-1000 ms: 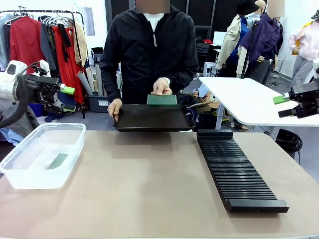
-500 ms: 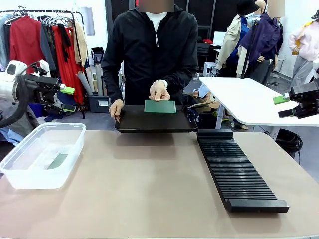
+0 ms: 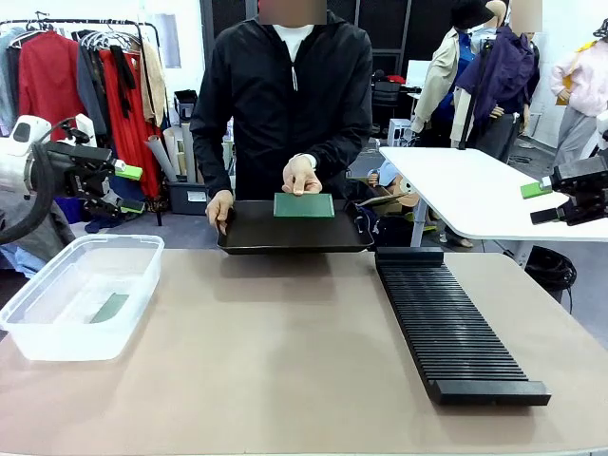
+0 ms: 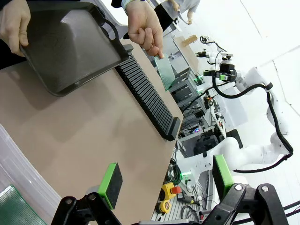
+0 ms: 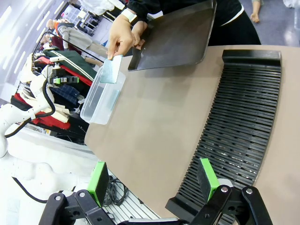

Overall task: Sort PCBs into racks and boxes based on the side picked up.
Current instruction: Pick up the Blank PCB handed by the Human.

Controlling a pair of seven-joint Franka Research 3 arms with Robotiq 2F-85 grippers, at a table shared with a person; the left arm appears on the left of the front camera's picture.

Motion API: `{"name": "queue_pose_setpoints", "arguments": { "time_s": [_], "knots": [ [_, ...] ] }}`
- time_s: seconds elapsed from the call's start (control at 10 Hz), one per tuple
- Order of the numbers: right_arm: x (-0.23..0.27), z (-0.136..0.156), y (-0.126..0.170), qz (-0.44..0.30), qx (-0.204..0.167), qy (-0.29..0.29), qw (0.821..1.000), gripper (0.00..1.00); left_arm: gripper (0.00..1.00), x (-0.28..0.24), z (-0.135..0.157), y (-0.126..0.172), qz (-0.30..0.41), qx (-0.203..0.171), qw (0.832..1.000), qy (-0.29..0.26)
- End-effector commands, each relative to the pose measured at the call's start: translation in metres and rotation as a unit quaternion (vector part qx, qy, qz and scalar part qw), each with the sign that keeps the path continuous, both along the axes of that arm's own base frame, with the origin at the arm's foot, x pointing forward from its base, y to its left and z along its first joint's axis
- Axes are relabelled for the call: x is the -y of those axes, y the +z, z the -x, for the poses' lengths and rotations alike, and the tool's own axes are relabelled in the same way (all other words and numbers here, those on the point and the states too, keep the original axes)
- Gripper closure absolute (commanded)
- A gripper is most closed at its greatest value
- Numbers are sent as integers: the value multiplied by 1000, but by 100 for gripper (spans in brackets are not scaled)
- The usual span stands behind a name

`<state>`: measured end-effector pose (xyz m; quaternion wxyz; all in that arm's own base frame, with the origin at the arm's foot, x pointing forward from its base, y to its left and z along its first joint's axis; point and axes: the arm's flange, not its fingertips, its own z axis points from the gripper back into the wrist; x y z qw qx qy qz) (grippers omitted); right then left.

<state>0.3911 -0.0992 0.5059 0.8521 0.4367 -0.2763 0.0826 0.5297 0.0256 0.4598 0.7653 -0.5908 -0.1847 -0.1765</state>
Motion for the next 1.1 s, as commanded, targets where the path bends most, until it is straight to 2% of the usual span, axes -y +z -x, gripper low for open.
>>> {"name": "queue_pose_setpoints", "arguments": {
  "time_s": [0.0,0.2,0.4,1.0],
  "knots": [
    [0,0,0,0,0,0,1000,0,0,0,3,2,1,1,1000,0],
    [-12,-20,2,-43,23,-1,999,0,0,0,3,2,1,1,1000,0],
    [-29,-39,0,-74,25,28,997,0,0,0,3,2,1,1,1000,0],
    [-90,-103,-24,-106,-22,116,987,0,0,0,3,2,1,1,1000,0]
  ]
}}
